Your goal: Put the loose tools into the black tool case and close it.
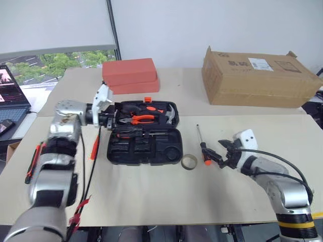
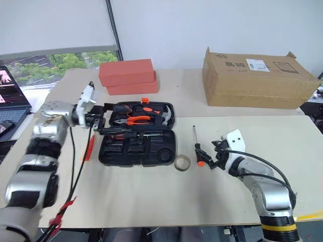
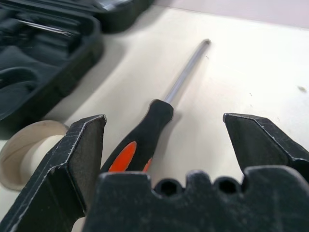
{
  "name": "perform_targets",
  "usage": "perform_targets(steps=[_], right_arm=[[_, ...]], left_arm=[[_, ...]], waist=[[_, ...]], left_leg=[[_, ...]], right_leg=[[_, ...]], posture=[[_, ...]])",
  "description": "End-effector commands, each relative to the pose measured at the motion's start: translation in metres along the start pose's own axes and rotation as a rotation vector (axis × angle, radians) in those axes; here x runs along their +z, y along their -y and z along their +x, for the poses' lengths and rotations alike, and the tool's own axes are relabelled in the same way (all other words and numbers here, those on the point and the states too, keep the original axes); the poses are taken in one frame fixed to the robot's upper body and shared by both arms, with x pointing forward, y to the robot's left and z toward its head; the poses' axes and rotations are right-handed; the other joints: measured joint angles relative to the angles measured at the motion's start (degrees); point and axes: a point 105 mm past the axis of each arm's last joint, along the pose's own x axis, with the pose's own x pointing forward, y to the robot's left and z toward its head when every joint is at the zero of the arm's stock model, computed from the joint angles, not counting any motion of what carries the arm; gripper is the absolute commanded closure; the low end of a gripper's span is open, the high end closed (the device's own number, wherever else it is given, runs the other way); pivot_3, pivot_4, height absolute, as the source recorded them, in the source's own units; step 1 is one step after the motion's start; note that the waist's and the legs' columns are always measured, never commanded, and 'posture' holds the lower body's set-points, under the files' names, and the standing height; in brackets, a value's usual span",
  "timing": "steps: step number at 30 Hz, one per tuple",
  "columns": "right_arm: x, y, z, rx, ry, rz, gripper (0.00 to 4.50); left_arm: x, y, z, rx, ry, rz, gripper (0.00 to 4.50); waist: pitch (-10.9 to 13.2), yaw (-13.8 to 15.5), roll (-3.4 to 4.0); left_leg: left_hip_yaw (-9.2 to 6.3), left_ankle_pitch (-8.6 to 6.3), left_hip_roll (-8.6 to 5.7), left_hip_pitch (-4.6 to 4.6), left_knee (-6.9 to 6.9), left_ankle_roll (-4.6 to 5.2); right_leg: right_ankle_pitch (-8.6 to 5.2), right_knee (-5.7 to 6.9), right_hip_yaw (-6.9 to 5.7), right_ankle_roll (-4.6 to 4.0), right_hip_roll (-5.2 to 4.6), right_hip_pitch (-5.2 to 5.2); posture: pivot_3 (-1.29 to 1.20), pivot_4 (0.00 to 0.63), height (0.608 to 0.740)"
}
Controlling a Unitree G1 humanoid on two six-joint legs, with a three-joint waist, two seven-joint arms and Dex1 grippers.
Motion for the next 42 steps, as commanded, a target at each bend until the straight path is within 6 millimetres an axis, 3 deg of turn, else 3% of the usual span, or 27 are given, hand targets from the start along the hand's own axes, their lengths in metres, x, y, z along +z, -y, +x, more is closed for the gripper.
perform_targets(steps=[1,4,9,15,17,20,28,33,37,42], right_arm=[[0.0,-0.006,0.003,-0.049,-0.061,-0.014,0.0],[-0.006,-0.011,0.005,-0.066,-0.117,-0.011,0.0],[-0.011,-0.009,0.006,-0.124,-0.155,0.011,1.42],[0.004,0.008,0.005,-0.185,-0.11,0.005,3.47],[0.009,0.013,0.006,-0.198,-0.095,-0.007,3.49],[0.038,0.014,0.013,-0.126,0.021,-0.126,3.49],[0.086,-0.041,0.035,0.431,0.25,-0.516,3.49],[0.081,-0.07,0.053,0.728,0.252,-0.715,3.49],[0.086,-0.082,0.075,0.803,0.261,-0.787,3.49],[0.083,-0.087,0.087,0.876,0.234,-0.833,3.49]], left_arm=[[0.017,0.016,0.004,-0.093,-0.022,0.062,0.03],[0.021,0.021,0.004,-0.115,-0.026,0.075,0.03],[0.021,0.024,0.0,-0.119,-0.04,0.081,0.0],[0.022,0.024,-0.003,-0.111,-0.036,0.077,0.0],[0.022,0.024,-0.005,-0.103,-0.033,0.076,0.0],[0.02,0.024,-0.015,-0.05,-0.015,0.047,0.0],[0.003,0.045,-0.055,0.156,0.002,-0.095,0.0],[0.005,0.061,-0.073,0.277,-0.004,-0.116,0.0],[-0.002,0.083,-0.083,0.348,-0.038,-0.155,0.0],[-0.004,0.099,-0.088,0.421,-0.045,-0.178,0.0]], waist=[[0.0,0.43,0.0],[0.0,1.29,0.0],[0.0,1.21,0.0],[0.0,1.14,0.0],[0.0,1.1,0.0],[0.01,0.81,0.01],[0.05,-0.64,-0.01],[0.09,-0.51,-0.08],[0.12,-0.44,-0.06],[0.13,0.02,-0.04]], left_leg=[[0.0,0.0,-0.01,0.0,0.0,0.01],[-0.04,-0.06,-0.03,-0.02,-0.01,0.09],[-0.04,-0.13,-0.11,-0.06,0.01,0.22],[-0.04,-0.09,-0.1,-0.06,0.0,0.16],[-0.03,-0.1,-0.1,-0.07,0.0,0.16],[-0.02,-0.1,-0.1,-0.06,0.0,0.17],[0.03,-0.1,0.02,0.0,-0.1,0.17],[0.04,-0.05,0.01,0.0,-0.08,0.08],[0.05,-0.04,0.0,0.02,-0.09,0.07],[0.0,-0.01,0.02,0.0,-0.09,-0.01]], right_leg=[[0.0,0.0,0.0,0.0,0.0,0.0],[-0.01,0.0,0.0,0.01,0.01,0.03],[-0.05,0.0,0.0,0.09,0.02,0.04],[-0.05,-0.01,0.01,0.1,0.09,0.02],[-0.14,-0.02,0.02,0.24,0.09,0.01],[-0.15,-0.02,0.04,0.26,0.1,0.0],[-0.21,-0.07,0.25,0.31,0.28,-0.06],[-0.15,-0.07,0.17,0.2,0.17,-0.04],[-0.07,-0.05,0.15,0.06,0.07,-0.03],[-0.09,-0.02,0.0,-0.01,0.04,-0.02]], posture=[[0.0,0.15,0.712],[0.0,0.15,0.712],[0.0,0.15,0.712],[0.0,0.15,0.712],[0.0,0.15,0.712],[0.0,0.15,0.712],[0.0,0.15,0.712],[0.0,0.15,0.712],[0.0,0.15,0.712],[0.0,0.15,0.712]])
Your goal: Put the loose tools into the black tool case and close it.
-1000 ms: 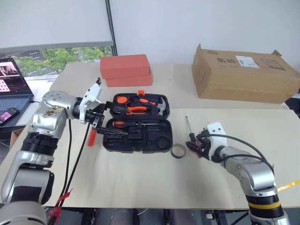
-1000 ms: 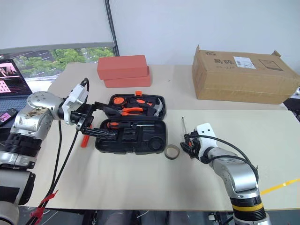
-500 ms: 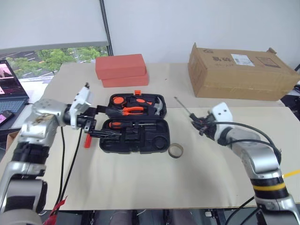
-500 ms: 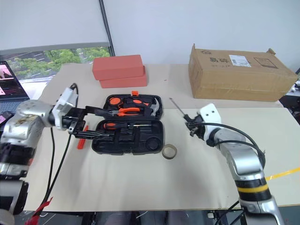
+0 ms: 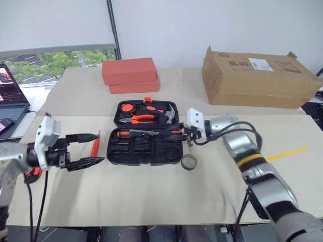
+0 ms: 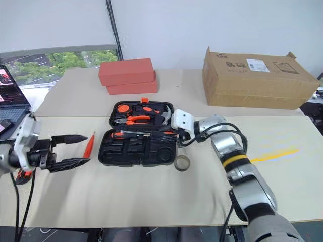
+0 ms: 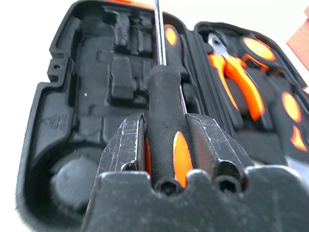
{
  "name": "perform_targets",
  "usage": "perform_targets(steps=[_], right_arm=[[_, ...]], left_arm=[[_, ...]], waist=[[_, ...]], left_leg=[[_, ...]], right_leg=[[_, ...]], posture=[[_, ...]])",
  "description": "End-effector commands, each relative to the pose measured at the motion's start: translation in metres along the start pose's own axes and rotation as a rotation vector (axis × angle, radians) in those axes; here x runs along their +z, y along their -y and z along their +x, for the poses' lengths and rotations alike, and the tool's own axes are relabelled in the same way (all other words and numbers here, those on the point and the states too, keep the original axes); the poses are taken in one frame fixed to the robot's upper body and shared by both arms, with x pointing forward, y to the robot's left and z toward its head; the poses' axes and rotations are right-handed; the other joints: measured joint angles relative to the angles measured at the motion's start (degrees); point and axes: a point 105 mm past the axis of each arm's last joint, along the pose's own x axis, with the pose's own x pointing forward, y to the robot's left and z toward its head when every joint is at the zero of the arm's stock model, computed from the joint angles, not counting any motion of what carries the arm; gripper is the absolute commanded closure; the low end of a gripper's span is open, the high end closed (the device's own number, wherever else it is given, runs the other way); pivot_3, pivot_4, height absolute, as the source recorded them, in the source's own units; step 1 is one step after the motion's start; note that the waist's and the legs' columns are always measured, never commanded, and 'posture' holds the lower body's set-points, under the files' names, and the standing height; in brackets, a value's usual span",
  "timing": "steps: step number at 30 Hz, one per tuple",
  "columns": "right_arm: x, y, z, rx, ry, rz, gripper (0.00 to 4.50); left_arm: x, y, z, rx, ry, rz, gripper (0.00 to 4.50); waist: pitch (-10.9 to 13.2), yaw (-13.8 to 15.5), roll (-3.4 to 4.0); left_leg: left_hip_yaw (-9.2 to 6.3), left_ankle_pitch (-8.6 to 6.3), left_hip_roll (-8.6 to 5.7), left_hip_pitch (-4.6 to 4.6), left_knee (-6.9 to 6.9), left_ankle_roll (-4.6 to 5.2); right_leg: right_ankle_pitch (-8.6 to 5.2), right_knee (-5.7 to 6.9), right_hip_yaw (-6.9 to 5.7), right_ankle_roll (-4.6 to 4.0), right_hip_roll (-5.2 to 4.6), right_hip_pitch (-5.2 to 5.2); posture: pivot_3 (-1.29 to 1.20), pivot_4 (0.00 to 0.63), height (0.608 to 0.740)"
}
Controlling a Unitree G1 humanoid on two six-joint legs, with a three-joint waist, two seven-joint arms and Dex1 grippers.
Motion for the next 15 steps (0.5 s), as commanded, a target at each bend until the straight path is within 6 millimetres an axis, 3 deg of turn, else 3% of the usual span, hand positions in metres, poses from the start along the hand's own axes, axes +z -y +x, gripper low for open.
perform_targets(steps=[1,8,10,11,15], right_arm=[[0.003,0.007,0.002,0.037,-0.002,-0.059,3.49],[-0.004,0.01,0.007,0.057,-0.019,-0.044,3.49],[-0.003,0.011,0.009,0.056,-0.016,-0.042,2.48],[-0.002,0.012,0.01,0.05,-0.013,-0.043,2.3],[-0.002,0.019,0.011,0.006,-0.019,-0.039,0.89]], left_arm=[[0.015,0.009,-0.008,0.058,0.033,0.05,0.0],[0.014,0.019,-0.009,0.105,0.051,0.042,0.0],[0.013,0.02,-0.009,0.111,0.053,0.039,0.0],[0.013,0.02,-0.009,0.114,0.053,0.037,0.0],[0.013,0.019,-0.009,0.121,0.057,0.037,0.0]], waist=[[0.0,0.02,0.01],[0.02,-0.14,0.03],[0.02,-0.4,0.03],[0.02,-0.46,0.04],[0.03,-0.77,0.06]], left_leg=[[0.01,0.0,0.0,0.02,0.0,0.0],[-0.02,0.01,0.0,0.07,-0.03,-0.05],[-0.01,0.02,0.0,0.09,-0.06,-0.07],[-0.02,0.02,0.0,0.08,-0.06,-0.08],[-0.01,0.04,0.0,0.12,-0.08,-0.11]], right_leg=[[0.0,0.01,0.02,0.0,-0.02,0.01],[0.0,0.04,0.02,-0.05,-0.15,0.05],[0.0,0.04,0.03,-0.07,-0.27,0.05],[0.0,0.05,0.02,-0.08,-0.35,0.05],[0.0,0.07,0.01,-0.09,-0.37,0.05]], posture=[[0.0,0.15,0.712],[0.0,0.15,0.712],[0.0,0.15,0.712],[0.0,0.15,0.712],[0.0,0.15,0.712]])
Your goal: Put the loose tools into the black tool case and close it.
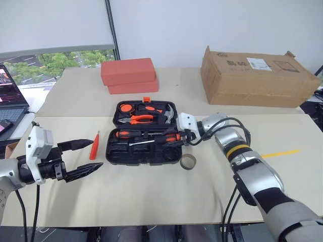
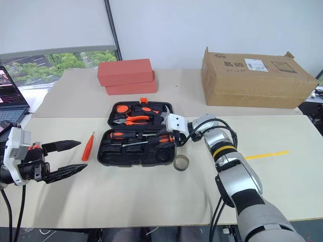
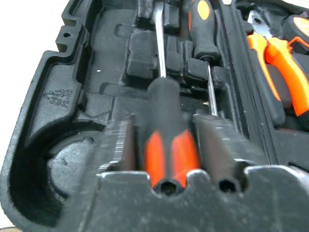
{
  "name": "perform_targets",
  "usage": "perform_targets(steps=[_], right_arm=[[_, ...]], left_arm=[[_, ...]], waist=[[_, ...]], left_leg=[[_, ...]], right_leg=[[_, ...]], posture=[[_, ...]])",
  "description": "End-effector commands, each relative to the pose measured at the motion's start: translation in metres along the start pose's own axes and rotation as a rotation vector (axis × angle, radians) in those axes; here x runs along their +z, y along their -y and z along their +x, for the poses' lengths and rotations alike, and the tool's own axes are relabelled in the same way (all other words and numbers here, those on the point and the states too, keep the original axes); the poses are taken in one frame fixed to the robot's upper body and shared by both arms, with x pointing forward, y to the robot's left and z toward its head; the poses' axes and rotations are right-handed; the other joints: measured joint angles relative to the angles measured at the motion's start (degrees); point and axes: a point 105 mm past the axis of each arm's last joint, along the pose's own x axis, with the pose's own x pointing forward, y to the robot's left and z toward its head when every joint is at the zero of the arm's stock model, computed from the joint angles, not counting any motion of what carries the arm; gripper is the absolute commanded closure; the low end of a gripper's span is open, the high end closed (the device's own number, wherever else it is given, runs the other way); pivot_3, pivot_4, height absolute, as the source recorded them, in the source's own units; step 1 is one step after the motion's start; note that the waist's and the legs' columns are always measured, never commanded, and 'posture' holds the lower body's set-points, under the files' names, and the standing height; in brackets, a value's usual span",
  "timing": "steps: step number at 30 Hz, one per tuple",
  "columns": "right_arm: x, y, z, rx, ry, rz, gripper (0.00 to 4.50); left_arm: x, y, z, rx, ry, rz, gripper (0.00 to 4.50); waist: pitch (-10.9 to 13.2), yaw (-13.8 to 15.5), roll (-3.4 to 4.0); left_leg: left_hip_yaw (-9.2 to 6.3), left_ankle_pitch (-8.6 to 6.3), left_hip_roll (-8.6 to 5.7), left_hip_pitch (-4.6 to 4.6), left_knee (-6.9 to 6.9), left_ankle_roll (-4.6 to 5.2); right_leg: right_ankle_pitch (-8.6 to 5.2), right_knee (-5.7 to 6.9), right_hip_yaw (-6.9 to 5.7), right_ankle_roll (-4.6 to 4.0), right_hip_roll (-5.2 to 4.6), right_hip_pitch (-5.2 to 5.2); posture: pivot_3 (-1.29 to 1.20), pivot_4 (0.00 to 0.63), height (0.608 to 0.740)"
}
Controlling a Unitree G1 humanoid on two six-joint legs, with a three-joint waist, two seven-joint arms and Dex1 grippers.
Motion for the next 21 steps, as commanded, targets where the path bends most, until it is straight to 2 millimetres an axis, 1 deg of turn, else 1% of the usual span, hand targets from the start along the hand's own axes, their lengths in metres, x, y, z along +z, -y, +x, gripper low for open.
perform_targets(steps=[1,2,3,8,11,13,14,21], right_arm=[[0.014,0.015,-0.003,-0.067,0.026,-0.057,0.54],[0.014,0.016,-0.003,-0.07,0.028,-0.06,0.22],[0.015,0.018,-0.003,-0.084,0.028,-0.07,0.09],[0.029,0.031,-0.004,-0.176,0.135,0.014,0.09],[0.036,0.031,-0.001,-0.173,0.203,0.067,0.09],[0.038,0.029,0.001,-0.173,0.236,0.09,0.59],[0.036,0.028,0.002,-0.177,0.24,0.107,0.72],[0.017,0.016,0.014,-0.177,0.199,0.159,3.13]], left_arm=[[0.01,0.0,-0.002,0.012,0.024,0.036,0.0],[0.009,0.0,-0.002,0.013,0.024,0.036,0.0],[0.009,0.0,-0.002,0.013,0.023,0.036,0.0],[0.009,-0.002,-0.002,0.009,0.019,0.037,0.0],[0.01,-0.003,-0.002,0.007,0.018,0.038,0.0],[0.01,-0.005,-0.001,0.004,0.016,0.04,0.0],[0.01,-0.006,0.0,0.002,0.016,0.04,0.0],[0.01,-0.01,0.002,-0.006,0.016,0.044,0.0]], waist=[[0.0,-0.02,0.0],[0.0,0.02,0.0],[0.0,0.04,0.0],[0.01,0.06,0.01],[0.01,0.01,0.01],[0.01,0.02,0.02],[0.01,0.03,0.02],[0.02,0.12,0.03]], left_leg=[[0.0,0.0,0.0,0.02,-0.02,-0.01],[0.0,0.0,0.0,0.03,-0.03,-0.02],[0.0,0.0,0.0,0.03,-0.03,-0.03],[0.01,0.0,-0.01,0.01,-0.04,-0.03],[0.01,0.0,-0.01,0.02,-0.04,-0.03],[0.01,0.0,0.0,0.02,-0.06,-0.03],[0.01,0.0,-0.01,0.02,-0.07,-0.04],[0.01,0.0,-0.03,0.0,-0.07,-0.03]], right_leg=[[0.0,0.0,0.01,0.0,0.0,0.0],[0.0,0.0,0.0,-0.01,-0.01,0.0],[0.0,0.0,0.0,-0.01,-0.01,0.0],[0.0,0.0,-0.01,-0.01,-0.07,0.0],[0.0,0.01,-0.01,-0.02,-0.07,0.0],[0.0,0.0,-0.01,-0.02,-0.08,0.0],[0.0,0.0,-0.01,-0.02,-0.08,0.0],[0.0,0.0,-0.03,-0.02,-0.11,-0.02]], posture=[[0.0,0.15,0.712],[0.0,0.15,0.712],[0.0,0.15,0.712],[0.0,0.15,0.712],[0.0,0.15,0.712],[0.0,0.15,0.712],[0.0,0.15,0.712],[0.0,0.15,0.712]])
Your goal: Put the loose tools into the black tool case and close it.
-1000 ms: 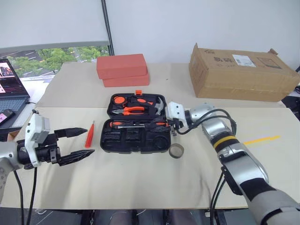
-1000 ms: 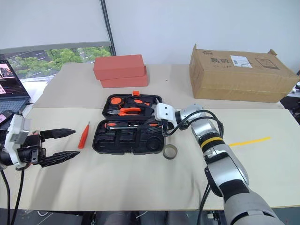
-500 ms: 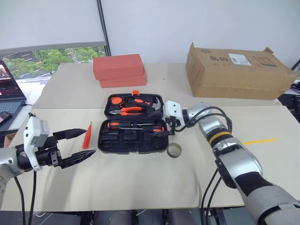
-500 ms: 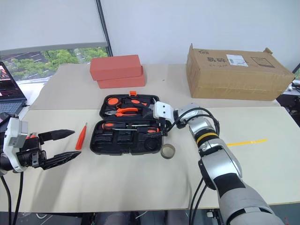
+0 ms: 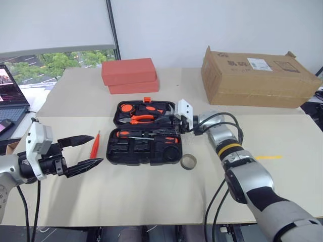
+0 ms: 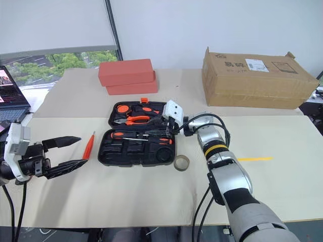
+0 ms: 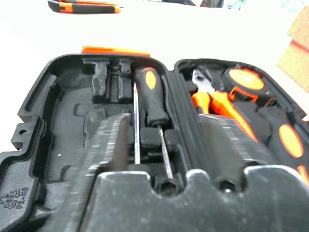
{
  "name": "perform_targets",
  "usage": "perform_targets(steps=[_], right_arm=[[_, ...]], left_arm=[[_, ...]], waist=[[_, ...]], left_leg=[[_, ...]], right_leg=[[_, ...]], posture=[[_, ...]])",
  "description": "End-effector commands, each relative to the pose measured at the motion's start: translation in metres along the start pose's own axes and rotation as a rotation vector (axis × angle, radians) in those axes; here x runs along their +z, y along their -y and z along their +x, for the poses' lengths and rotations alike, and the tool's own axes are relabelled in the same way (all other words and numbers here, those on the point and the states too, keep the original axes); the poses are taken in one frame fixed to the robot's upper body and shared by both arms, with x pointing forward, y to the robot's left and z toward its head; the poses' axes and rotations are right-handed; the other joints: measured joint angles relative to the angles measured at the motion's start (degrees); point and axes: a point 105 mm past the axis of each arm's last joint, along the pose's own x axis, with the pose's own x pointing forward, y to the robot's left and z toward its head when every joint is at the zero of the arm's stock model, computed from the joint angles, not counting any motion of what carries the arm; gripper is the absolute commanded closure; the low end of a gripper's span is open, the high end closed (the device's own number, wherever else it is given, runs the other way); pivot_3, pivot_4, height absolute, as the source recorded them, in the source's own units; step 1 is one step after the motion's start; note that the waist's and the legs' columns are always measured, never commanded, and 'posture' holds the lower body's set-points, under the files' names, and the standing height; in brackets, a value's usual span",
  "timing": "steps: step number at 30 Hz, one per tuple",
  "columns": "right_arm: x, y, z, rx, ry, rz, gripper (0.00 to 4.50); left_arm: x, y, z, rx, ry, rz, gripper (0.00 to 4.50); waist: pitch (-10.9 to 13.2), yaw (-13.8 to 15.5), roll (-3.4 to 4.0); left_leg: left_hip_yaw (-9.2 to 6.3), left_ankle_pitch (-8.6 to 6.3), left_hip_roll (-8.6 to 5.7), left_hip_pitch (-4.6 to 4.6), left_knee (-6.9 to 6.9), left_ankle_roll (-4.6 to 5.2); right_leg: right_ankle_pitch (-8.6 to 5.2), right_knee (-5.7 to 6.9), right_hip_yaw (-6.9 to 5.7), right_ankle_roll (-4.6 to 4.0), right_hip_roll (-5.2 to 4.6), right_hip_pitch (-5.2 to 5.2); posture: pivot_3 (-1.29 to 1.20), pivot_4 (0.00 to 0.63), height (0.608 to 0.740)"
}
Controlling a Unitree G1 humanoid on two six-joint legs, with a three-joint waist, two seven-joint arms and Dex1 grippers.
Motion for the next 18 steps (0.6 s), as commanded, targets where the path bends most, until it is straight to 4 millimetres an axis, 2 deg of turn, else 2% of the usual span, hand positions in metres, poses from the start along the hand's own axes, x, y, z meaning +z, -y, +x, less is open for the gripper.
perform_targets(steps=[1,2,4,8,11,18], right_arm=[[-0.001,0.0,0.003,-0.015,0.003,-0.005,3.35],[-0.004,-0.002,0.004,-0.014,-0.012,-0.006,3.83],[-0.014,-0.004,0.006,-0.015,-0.064,0.002,4.45],[-0.034,-0.011,0.007,0.005,-0.177,0.035,4.45],[-0.05,-0.023,0.005,0.08,-0.274,0.001,4.45],[-0.064,-0.032,0.008,0.107,-0.359,-0.066,4.45]], left_arm=[[0.007,-0.002,0.0,-0.007,-0.002,0.045,0.0],[0.007,-0.003,0.0,-0.007,-0.002,0.045,0.0],[0.007,-0.003,-0.001,-0.005,-0.006,0.049,0.0],[0.007,-0.003,-0.001,-0.002,-0.011,0.053,0.0],[0.007,-0.003,-0.003,0.006,-0.013,0.056,0.0],[0.006,-0.004,-0.004,0.017,-0.017,0.056,0.0]], waist=[[0.0,-0.01,0.0],[0.0,-0.01,0.0],[0.0,-0.07,0.0],[0.0,-0.17,0.0],[0.0,-0.14,0.0],[-0.02,-0.16,0.0]], left_leg=[[0.0,0.0,0.0,0.0,0.0,0.0],[0.0,0.0,0.01,0.01,0.0,0.0],[0.0,0.0,0.01,0.01,-0.01,0.0],[0.02,0.0,0.01,0.02,-0.03,-0.01],[0.02,-0.01,0.01,0.12,-0.03,-0.01],[0.02,-0.05,0.01,0.33,-0.04,-0.14]], right_leg=[[0.0,0.0,0.0,0.0,0.0,0.0],[0.0,0.0,0.0,0.0,0.01,0.0],[0.0,0.0,0.0,0.0,0.01,0.0],[0.0,0.0,0.0,0.0,0.01,-0.01],[-0.01,0.0,0.01,0.0,0.0,0.07],[0.0,0.08,0.02,-0.01,-0.06,0.19]], posture=[[0.0,0.15,0.712],[0.0,0.15,0.712],[0.0,0.15,0.712],[0.0,0.15,0.712],[0.0,0.15,0.712],[0.0,0.15,0.712]])
